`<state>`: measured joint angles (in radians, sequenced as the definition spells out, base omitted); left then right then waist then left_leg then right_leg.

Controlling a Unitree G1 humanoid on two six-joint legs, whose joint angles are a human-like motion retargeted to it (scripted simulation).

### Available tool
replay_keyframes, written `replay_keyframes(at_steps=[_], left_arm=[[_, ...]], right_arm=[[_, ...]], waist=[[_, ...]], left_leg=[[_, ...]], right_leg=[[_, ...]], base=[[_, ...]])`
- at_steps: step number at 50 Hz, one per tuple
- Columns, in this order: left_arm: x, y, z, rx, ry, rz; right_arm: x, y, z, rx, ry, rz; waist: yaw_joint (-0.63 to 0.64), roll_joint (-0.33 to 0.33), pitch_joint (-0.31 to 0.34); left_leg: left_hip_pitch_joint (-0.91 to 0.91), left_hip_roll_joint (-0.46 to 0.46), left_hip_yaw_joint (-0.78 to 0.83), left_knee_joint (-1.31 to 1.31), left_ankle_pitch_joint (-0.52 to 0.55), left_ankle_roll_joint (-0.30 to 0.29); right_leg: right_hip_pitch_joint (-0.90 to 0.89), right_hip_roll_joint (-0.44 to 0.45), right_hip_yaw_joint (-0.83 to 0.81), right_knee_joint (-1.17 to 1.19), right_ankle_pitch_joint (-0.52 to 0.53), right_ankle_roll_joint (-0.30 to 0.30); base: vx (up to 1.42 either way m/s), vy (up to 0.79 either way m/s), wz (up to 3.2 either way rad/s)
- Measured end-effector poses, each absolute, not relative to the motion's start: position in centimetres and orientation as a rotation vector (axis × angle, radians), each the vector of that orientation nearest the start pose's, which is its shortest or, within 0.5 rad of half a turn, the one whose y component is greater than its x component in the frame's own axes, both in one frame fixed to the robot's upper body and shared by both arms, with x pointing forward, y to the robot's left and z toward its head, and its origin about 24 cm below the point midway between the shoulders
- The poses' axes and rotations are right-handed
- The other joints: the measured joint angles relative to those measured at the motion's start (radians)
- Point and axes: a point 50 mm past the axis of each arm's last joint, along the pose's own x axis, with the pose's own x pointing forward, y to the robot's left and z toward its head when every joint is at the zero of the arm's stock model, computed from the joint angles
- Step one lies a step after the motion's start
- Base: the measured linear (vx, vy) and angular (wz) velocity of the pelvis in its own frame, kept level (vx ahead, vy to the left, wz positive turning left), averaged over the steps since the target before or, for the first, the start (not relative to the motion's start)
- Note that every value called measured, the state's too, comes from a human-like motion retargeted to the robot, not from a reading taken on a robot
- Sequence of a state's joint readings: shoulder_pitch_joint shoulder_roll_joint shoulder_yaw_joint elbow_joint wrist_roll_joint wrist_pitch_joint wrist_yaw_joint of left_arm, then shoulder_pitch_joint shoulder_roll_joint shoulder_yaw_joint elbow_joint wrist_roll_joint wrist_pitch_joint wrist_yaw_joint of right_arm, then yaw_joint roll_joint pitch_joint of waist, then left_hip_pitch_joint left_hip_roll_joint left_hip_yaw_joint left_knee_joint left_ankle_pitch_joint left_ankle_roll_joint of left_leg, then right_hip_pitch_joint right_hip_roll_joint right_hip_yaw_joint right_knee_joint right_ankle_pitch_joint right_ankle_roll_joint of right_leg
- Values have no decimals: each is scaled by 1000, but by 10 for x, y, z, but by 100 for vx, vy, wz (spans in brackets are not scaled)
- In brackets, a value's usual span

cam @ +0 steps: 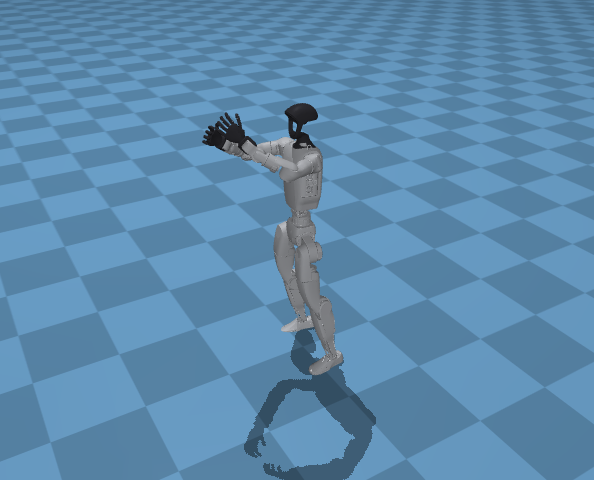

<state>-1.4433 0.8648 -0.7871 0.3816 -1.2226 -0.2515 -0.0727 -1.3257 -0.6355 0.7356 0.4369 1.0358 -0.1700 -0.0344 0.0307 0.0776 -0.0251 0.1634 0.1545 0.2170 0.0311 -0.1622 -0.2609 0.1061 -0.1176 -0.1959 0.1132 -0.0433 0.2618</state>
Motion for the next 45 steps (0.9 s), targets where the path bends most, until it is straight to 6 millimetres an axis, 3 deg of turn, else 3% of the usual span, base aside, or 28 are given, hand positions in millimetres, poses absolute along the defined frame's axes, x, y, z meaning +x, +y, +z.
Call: replay_keyframes(at_steps=[5, 8, 12, 17, 20, 23, 27, 30, 33, 37, 40, 45], left_arm=[[355, 185, 360, 69, -698, -357], [362, 219, 328, 81, -617, -212], [365, 261, 267, 2, -460, -51], [349, 302, 167, -218, -219, 141], [324, 318, 98, -336, -53, 280], [286, 327, 26, -407, 141, 445], [216, 327, -59, -432, 453, 676], [155, 320, -108, -432, 707, 822], [96, 311, -135, -429, 909, 956], [43, 294, -152, -481, 1032, 1054], [21, 284, -157, -531, 1039, 1123], [13, 272, -160, -623, 990, 1225]], right_arm=[[379, -125, 320, -45, -533, 399], [385, -155, 303, -65, -480, 293], [385, -201, 269, -64, -397, 128], [365, -261, 201, 8, -275, -104], [341, -290, 145, 88, -165, -245], [305, -310, 79, 159, 1, -386], [246, -324, -8, 184, 312, -536], [196, -327, -62, 154, 580, -573], [149, -327, -98, 106, 804, -638], [100, -324, -124, 68, 1014, -693], [74, -320, -133, 78, 1090, -760], [54, -313, -140, 144, 1107, -865]], waist=[[-15, 1, 16], [-16, 1, 31], [-9, -2, 53], [0, -10, 93], [8, -20, 113], [14, -29, 129], [17, -39, 148], [20, -43, 158], [29, -48, 162], [28, -54, 173], [31, -57, 179], [39, -56, 189]], left_leg=[[3, -12, -2, -2, 1, -1], [10, -13, 0, -3, 1, -1], [19, -11, 3, -3, -1, -1], [40, -12, 2, -4, -4, 0], [47, -11, 4, -5, -5, 0], [48, -13, 5, -5, -6, 2], [48, -18, 7, -7, -6, 7], [45, -18, 11, -7, -8, 6], [43, -15, 19, -8, -9, 13], [41, -17, 21, -10, -8, 9], [42, -18, 22, -12, -8, 12], [46, -21, 20, -14, -6, 16]], right_leg=[[28, -4, -3, -47, 16, 0], [36, -3, -2, -51, 17, 0], [41, -2, 1, -46, 14, 0], [65, -3, 1, -53, 10, 0], [69, -5, 5, -52, 6, 0], [68, -9, 7, -48, 1, 0], [64, -14, 10, -44, -3, 0], [58, -14, 14, -42, -5, 0], [34, -14, 23, -13, -12, 0], [47, -13, 23, -42, -5, 0], [46, -14, 24, -42, -5, 0], [50, -16, 23, -42, -5, 0]], base=[[0, 0, 0], [0, 0, 0], [0, 0, 0], [0, 0, 0], [0, 0, 0], [0, 0, 0], [0, 0, 0], [0, 0, 0], [0, 0, 0], [0, 0, 0], [0, 0, 0], [0, 0, 0]])
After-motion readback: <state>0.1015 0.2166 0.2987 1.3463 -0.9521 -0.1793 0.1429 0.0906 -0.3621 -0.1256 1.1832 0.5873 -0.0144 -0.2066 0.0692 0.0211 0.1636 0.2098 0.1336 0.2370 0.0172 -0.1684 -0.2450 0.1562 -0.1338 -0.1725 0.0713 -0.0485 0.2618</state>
